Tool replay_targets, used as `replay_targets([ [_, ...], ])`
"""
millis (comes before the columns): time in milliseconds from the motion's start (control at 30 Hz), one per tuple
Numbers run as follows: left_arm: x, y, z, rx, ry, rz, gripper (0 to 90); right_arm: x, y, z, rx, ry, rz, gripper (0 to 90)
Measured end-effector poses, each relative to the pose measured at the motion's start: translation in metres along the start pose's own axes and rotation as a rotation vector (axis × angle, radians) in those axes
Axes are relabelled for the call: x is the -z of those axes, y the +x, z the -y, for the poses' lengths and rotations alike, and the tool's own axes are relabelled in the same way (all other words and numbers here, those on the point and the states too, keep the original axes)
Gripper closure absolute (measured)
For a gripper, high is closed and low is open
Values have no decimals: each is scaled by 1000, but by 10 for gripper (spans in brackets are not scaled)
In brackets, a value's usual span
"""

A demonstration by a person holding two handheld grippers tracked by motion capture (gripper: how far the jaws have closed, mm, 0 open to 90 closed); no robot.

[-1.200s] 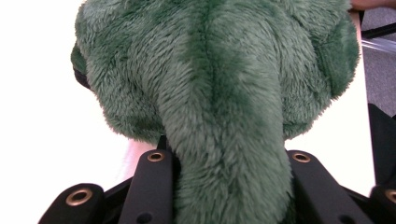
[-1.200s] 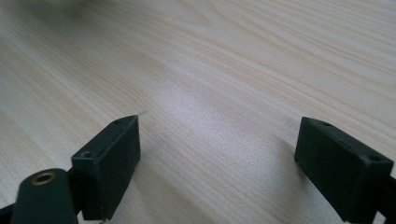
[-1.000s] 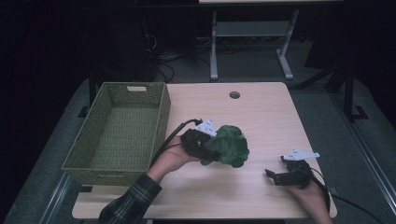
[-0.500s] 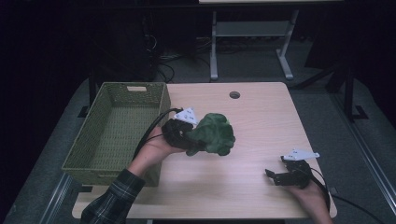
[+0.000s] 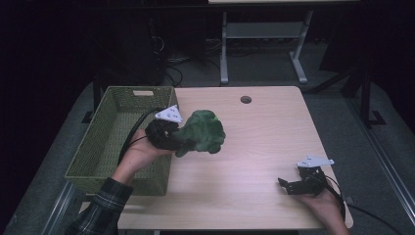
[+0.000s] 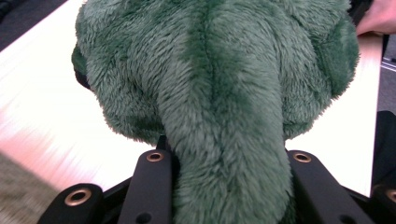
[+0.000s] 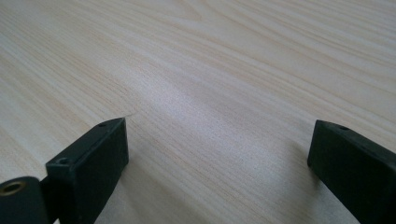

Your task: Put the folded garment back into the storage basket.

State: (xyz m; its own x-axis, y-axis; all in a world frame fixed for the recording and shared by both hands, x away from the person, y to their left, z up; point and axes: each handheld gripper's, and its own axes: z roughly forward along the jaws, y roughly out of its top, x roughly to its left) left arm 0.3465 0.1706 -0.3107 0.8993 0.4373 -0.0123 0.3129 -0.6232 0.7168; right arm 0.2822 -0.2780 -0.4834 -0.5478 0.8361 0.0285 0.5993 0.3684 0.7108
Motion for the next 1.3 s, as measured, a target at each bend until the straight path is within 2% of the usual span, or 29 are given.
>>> replay_targets([
  [300, 30, 15, 18, 37, -5, -71, 661, 0, 0, 0, -1, 0, 0, 49],
  [600, 61, 33, 41, 97, -24, -157, 661, 0, 0, 0, -1, 1, 0, 49],
  [800, 75, 45, 59, 143, -34, -207, 661, 0, 0, 0, 0, 0, 0, 49],
  [933, 80, 53, 74, 176, -35, -245, 661, 0, 0, 0, -1, 0, 0, 49],
  [1067, 80, 61, 88, 213, -29, -260, 662, 0, 0, 0, 0, 0, 0, 49],
  [1300, 71, 77, 114, 235, 3, -280, 662, 0, 0, 0, -2, 1, -1, 49],
])
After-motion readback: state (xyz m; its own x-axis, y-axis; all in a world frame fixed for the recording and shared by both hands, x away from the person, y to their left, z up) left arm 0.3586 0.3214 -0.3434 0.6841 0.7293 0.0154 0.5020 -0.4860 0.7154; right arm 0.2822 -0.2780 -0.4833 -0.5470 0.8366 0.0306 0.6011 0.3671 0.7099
